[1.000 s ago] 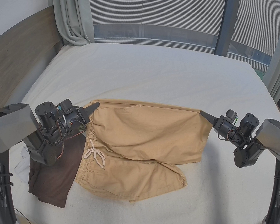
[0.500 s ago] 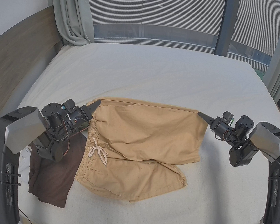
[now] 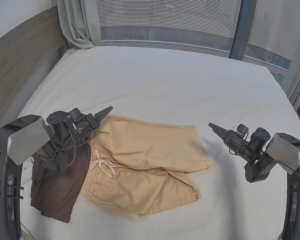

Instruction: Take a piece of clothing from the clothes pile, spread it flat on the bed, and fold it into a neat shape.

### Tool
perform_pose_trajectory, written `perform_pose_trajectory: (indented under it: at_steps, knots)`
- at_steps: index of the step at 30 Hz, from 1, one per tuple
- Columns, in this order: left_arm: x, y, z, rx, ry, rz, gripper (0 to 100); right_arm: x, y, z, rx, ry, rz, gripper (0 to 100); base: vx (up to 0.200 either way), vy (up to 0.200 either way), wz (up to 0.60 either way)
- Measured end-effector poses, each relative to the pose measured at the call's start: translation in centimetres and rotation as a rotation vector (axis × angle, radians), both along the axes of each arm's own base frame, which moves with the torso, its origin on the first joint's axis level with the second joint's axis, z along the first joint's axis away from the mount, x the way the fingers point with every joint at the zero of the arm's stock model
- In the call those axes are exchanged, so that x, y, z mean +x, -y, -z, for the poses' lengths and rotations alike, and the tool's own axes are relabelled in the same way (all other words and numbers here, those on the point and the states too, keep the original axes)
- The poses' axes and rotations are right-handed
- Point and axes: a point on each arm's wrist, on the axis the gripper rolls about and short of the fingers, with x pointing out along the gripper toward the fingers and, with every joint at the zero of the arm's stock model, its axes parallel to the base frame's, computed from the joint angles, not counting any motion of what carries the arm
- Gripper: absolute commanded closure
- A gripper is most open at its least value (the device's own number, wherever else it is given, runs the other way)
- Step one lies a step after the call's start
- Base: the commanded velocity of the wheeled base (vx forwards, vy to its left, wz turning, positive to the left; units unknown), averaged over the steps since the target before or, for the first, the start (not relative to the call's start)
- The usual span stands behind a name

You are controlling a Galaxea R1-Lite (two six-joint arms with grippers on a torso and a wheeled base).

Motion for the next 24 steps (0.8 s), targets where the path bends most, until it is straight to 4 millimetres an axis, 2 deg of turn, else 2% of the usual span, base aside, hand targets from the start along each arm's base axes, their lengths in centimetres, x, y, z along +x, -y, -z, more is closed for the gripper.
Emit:
perform_pose_trajectory:
  at_steps: [8, 15, 24]
  knots:
    - [0.0, -1.5, 0.6, 0.008, -0.14, -0.056, 0, -4.2, -0.2, 2.2, -0.092, -0.103, -0.004, 0, 0.0, 0.0, 0.0]
    - [-0.7, -3.2, -0.5, 0.013, -0.208, -0.101, 0, -7.9, -0.3, 3.5, -0.198, -0.147, -0.029, 0, 0.0, 0.0, 0.0]
    - [-5.2, -3.9, -0.5, 0.062, -0.25, -0.1, 0, -11.5, -0.6, 4.8, -0.308, -0.172, -0.084, 0, 0.0, 0.0, 0.0]
